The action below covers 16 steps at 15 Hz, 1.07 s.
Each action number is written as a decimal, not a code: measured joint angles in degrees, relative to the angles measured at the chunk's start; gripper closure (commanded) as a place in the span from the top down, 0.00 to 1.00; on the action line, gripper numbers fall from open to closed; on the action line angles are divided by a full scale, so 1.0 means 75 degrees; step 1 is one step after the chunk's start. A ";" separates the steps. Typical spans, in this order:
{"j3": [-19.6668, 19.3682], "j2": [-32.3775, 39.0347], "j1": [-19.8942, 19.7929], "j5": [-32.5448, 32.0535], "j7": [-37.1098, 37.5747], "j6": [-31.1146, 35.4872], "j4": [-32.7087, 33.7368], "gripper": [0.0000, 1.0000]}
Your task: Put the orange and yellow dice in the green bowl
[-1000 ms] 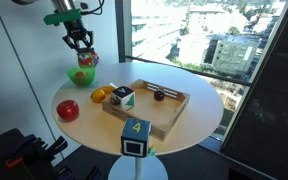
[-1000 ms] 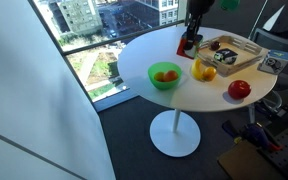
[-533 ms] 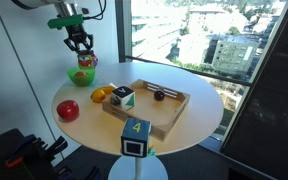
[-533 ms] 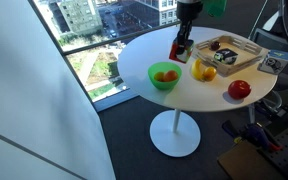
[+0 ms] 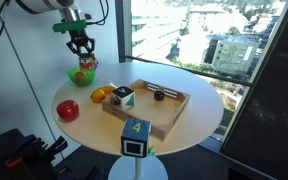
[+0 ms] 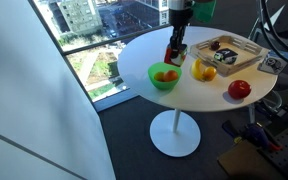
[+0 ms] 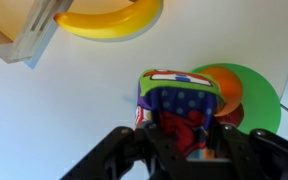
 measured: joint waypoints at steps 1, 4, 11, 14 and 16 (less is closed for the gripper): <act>0.0000 0.0061 0.0015 0.0000 0.0026 -0.0012 0.0063 0.17; 0.0000 0.0207 0.0071 -0.0031 0.0147 -0.0061 0.0225 0.17; 0.0000 0.0310 0.0162 -0.0040 0.0230 -0.0125 0.0399 0.42; 0.0000 0.0310 0.0162 -0.0040 0.0230 -0.0127 0.0410 0.42; 0.0000 0.0310 0.0162 -0.0040 0.0230 -0.0127 0.0411 0.42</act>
